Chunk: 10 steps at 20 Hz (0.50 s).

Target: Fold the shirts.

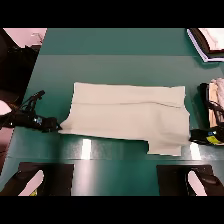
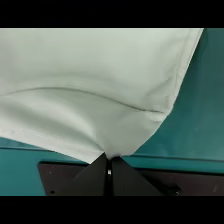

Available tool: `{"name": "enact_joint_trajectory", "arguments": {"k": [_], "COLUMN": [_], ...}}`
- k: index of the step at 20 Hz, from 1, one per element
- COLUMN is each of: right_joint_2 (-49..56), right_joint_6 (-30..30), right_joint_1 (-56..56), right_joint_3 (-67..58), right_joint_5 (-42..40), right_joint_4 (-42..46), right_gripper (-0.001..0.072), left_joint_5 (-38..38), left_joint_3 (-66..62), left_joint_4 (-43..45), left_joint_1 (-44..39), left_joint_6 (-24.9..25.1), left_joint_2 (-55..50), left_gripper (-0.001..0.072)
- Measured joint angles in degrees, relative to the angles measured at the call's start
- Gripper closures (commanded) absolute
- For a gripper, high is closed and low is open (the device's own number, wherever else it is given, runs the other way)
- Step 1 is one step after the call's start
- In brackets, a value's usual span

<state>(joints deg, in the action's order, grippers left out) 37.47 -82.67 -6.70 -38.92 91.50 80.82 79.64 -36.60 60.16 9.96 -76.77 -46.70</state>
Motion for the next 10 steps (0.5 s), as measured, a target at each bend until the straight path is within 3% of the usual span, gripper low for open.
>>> {"name": "enact_joint_trajectory", "arguments": {"k": [3,5,10], "right_joint_2": [-3.3,-2.4,9.0], "right_joint_6": [0.6,1.0,2.1], "right_joint_1": [0.0,0.1,3.1], "right_joint_3": [-0.5,-1.7,-9.5], "right_joint_5": [-0.4,-2.3,-9.8], "right_joint_4": [1.0,1.0,1.2], "right_gripper": [0.0694,0.0694,0.0695], "left_joint_5": [0.2,-3.8,-11.7], "left_joint_3": [0.5,-0.7,-6.6], "left_joint_4": [-1.8,-3.8,-6.1], "left_joint_1": [0.0,0.0,0.0], "left_joint_6": [-1.4,-1.8,-1.4], "left_joint_2": [3.5,4.0,-3.7], "left_gripper": [0.0677,0.0677,0.0677]}}
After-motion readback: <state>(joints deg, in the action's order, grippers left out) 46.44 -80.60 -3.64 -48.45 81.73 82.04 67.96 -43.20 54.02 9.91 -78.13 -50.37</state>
